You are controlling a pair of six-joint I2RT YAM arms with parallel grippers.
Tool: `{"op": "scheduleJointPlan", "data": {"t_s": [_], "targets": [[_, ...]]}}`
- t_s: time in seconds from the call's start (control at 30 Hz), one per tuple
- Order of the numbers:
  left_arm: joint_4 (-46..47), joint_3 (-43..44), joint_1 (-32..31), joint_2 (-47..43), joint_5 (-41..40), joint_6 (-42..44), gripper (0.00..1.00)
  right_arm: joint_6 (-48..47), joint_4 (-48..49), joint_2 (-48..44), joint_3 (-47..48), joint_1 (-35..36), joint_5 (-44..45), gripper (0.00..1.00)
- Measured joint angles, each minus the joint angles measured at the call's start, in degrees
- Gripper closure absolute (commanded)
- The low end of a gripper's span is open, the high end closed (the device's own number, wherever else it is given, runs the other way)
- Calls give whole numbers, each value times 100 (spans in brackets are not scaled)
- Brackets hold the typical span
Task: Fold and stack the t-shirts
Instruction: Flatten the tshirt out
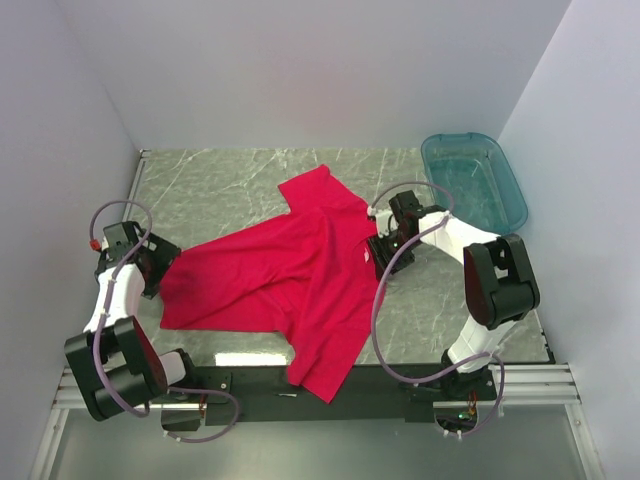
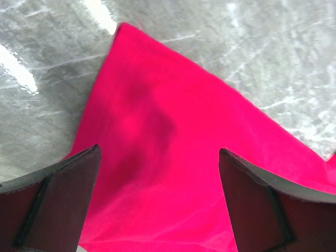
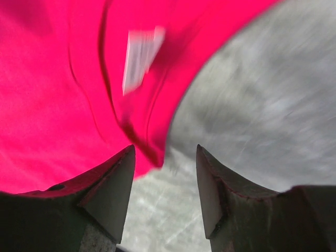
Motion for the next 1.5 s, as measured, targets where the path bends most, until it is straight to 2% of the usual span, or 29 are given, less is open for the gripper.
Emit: {"op": "scheduleJointPlan", "data": {"t_s": [0.27, 0.33, 0.47, 0.5, 0.57, 0.73, 0.83, 0.87, 0.9, 0.93, 1.0, 1.13, 1.3, 1.37, 1.5], "targets": [[63, -4, 0, -282, 184, 42, 0, -407, -673, 81, -146, 166, -162, 47], [98, -22, -2, -297, 219, 42, 1, -431, -719, 151, -144, 247, -168, 53], [129, -28, 0, -302, 286, 44, 1, -404, -750, 264, -90, 321, -186, 70], [129, -28, 0, -302, 304, 44, 1, -398, -756, 297, -63, 319, -184, 82], [129, -28, 0, -306, 317, 44, 1, -402, -741, 341, -39, 319, -155, 100], [133, -31, -2, -321, 350, 44, 1, -581, -765, 168, -175, 160, 140, 100], [140, -31, -2, -332, 352, 42, 1, -970, -809, -339, -636, -391, 754, 100], [142, -31, -2, -330, 354, 42, 1, -1128, -835, -507, -785, -706, 920, 93], [142, -31, -2, -323, 361, 42, 1, -1252, -859, -634, -892, -1029, 1093, 67], [149, -31, -4, -308, 378, 42, 1, -1342, -881, -717, -955, -1298, 1224, 50], [170, -31, -24, -240, 431, 42, 1, -1665, -992, -903, -1038, -1888, 1488, 8], [173, -28, -149, -11, 485, 44, 2, -2356, -1628, -1217, -918, -2133, 1161, 7], [111, 4, -315, 295, 503, 76, 10, -3189, -2450, -1425, -240, -1930, -186, 6], [83, 52, -341, 402, 452, 101, 16, -3344, -2522, -1528, -55, -1705, -772, 5], [-20, 166, -345, 623, 136, 151, 19, -2983, -2037, -1821, -44, -675, -1547, 5]]}}
